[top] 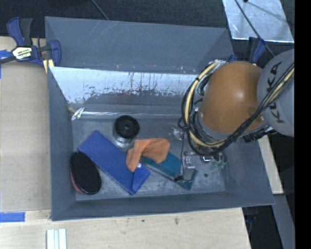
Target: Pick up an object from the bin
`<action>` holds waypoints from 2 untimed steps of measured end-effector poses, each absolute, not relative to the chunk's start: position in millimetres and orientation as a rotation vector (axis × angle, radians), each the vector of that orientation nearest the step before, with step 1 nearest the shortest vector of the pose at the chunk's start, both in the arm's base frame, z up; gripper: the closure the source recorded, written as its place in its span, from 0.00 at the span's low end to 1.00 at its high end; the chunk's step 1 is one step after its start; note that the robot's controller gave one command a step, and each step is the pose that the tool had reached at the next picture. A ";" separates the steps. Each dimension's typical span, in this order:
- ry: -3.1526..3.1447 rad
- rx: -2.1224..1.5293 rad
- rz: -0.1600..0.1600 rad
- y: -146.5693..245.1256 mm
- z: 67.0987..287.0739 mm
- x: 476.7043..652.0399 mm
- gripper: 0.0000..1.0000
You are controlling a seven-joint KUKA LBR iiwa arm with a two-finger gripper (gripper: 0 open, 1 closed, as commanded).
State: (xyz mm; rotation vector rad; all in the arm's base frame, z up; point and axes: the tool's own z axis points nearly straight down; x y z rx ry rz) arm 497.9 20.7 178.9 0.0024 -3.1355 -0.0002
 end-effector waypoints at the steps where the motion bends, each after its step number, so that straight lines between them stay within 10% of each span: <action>1: -3.144 0.002 -0.001 20.7 183.3 499.7 0.00; 2: -3.145 -0.139 -0.001 13.2 84.0 501.1 0.00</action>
Offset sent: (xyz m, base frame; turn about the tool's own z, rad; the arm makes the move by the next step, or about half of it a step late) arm 0.0012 -0.0083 -0.1089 0.1008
